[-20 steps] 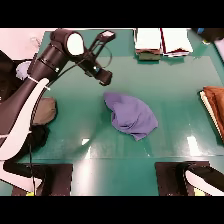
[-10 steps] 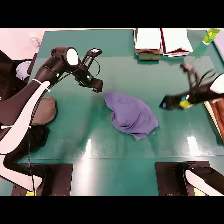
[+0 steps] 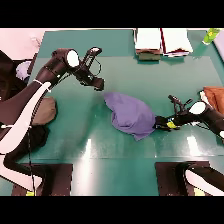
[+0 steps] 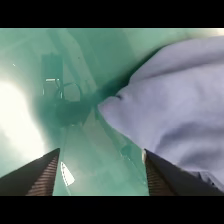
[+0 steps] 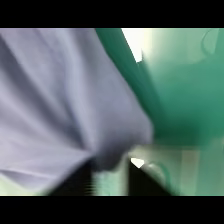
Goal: Fold the shirts.
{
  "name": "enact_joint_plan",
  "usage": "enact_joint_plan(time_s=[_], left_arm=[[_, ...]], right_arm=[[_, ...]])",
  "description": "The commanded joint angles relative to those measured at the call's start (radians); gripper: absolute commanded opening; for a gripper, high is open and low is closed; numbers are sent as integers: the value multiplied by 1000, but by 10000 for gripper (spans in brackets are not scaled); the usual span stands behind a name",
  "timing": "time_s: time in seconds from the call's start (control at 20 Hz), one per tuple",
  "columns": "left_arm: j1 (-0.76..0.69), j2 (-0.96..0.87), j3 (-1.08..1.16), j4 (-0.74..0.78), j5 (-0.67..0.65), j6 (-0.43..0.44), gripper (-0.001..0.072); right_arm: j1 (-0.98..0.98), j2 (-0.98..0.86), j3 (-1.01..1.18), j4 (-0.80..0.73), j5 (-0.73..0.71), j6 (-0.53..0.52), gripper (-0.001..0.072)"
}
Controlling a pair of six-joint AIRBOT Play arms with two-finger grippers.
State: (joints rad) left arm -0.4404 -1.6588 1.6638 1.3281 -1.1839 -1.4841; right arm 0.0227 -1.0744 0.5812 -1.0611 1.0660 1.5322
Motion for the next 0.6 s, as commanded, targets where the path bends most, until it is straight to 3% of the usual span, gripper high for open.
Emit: enact_joint_plan(time_s=[0.0,0.2,0.55], left_arm=[[1,-8,-2,-14,11,2,613],[0,-64,-11,-132,58,102,612],[0,-203,-11,-161,48,106,611]], right_arm=[[37,-55,28,12,-46,-32,20],[87,-54,76,12,-53,-30,18],[94,-54,78,14,-34,-30,19]])
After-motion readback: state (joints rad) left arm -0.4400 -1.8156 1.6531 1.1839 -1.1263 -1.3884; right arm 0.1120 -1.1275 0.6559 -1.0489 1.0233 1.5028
